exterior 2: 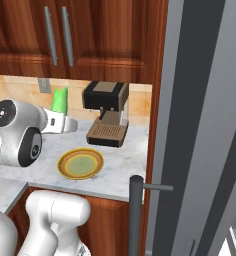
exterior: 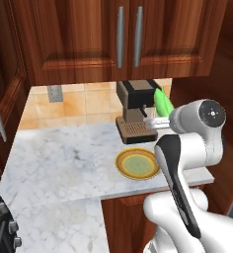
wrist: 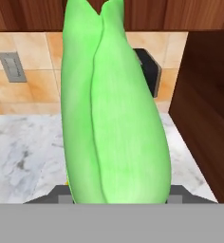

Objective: Pick corn from the fridge and place it on the plate on the counter.

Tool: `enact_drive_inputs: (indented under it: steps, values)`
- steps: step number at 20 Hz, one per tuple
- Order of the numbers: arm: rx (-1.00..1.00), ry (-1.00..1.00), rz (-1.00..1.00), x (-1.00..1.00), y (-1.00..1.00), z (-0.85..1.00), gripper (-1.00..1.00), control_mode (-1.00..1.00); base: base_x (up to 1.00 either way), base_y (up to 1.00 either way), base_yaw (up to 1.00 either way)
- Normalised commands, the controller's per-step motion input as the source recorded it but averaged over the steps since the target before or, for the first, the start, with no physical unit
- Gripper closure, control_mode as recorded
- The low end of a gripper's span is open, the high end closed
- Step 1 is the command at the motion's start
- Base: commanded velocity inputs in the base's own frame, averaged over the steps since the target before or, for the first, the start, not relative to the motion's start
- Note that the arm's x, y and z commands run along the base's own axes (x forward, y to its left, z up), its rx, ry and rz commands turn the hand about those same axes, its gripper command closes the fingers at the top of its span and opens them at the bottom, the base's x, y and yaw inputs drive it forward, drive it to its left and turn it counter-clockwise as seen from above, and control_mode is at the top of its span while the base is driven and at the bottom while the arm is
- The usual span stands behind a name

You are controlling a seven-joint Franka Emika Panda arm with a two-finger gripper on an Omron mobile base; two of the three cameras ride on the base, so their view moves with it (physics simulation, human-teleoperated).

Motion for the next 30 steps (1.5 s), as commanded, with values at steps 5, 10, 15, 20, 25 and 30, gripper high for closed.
enact_drive_inputs:
  steps: [5, 10, 15, 20, 25, 30]
  values:
    - [-0.01, 0.00, 0.00, 0.13, 0.16, -0.23, 1.00, -1.00, 0.00, 0.00, 0.00]
    - [-0.01, 0.02, 0.00, 0.00, 0.18, -0.40, 1.00, -1.00, 0.00, 0.00, 0.00]
    - [0.00, 0.10, 0.00, 0.01, 0.18, -0.50, 1.00, -1.00, 0.00, 0.00, 0.00]
    - [0.00, 0.13, 0.00, 0.01, 0.01, -0.56, 1.00, -1.00, 0.00, 0.00, 0.00]
    - [0.00, 0.11, 0.00, 0.03, 0.00, -0.57, 1.00, -1.00, 0.00, 0.00, 0.00]
    - [0.00, 0.04, 0.00, 0.26, 0.00, -0.58, 1.00, -1.00, 0.00, 0.00, 0.00]
